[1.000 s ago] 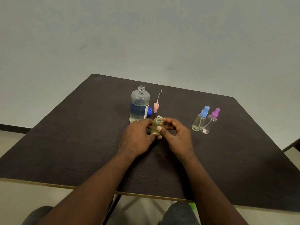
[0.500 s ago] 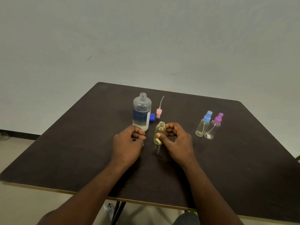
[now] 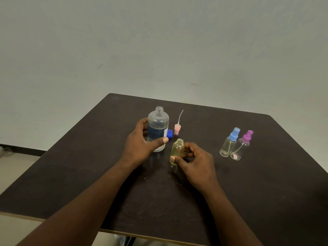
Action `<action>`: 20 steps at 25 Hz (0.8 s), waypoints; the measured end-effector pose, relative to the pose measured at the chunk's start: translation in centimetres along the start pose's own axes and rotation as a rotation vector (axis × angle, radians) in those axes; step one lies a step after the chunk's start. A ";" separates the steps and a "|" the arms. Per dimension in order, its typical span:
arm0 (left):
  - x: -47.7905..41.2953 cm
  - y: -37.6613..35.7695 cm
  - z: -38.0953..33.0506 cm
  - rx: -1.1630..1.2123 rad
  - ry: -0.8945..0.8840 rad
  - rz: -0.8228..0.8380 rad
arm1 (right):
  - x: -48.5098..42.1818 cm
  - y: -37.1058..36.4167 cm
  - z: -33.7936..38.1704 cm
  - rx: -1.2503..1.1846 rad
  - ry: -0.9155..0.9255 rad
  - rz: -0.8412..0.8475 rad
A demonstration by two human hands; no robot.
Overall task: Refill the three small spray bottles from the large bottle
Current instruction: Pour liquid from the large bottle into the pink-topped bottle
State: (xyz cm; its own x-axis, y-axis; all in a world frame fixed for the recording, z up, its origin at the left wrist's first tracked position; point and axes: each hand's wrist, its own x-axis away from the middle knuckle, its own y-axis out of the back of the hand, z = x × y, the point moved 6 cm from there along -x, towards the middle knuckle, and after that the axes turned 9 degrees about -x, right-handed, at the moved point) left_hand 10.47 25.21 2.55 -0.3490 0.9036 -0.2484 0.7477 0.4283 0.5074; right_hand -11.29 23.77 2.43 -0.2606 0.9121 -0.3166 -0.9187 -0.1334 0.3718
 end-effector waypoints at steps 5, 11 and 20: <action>-0.5 -0.7 0.0 -0.058 -0.022 -0.001 | -0.3 0.8 -0.5 0.000 -0.003 -0.132; 0.3 0.1 -0.5 -0.170 -0.173 -0.149 | -0.3 1.4 -0.8 -0.017 0.002 -0.218; 1.0 -0.1 -1.6 -0.403 -0.344 -0.278 | -0.3 1.5 0.3 0.021 0.156 -0.293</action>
State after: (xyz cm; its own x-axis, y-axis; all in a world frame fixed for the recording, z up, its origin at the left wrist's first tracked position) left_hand 9.11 26.10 3.57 -0.2478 0.7317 -0.6350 0.3580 0.6782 0.6417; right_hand -12.54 23.44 3.31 -0.0304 0.8401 -0.5416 -0.9554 0.1348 0.2626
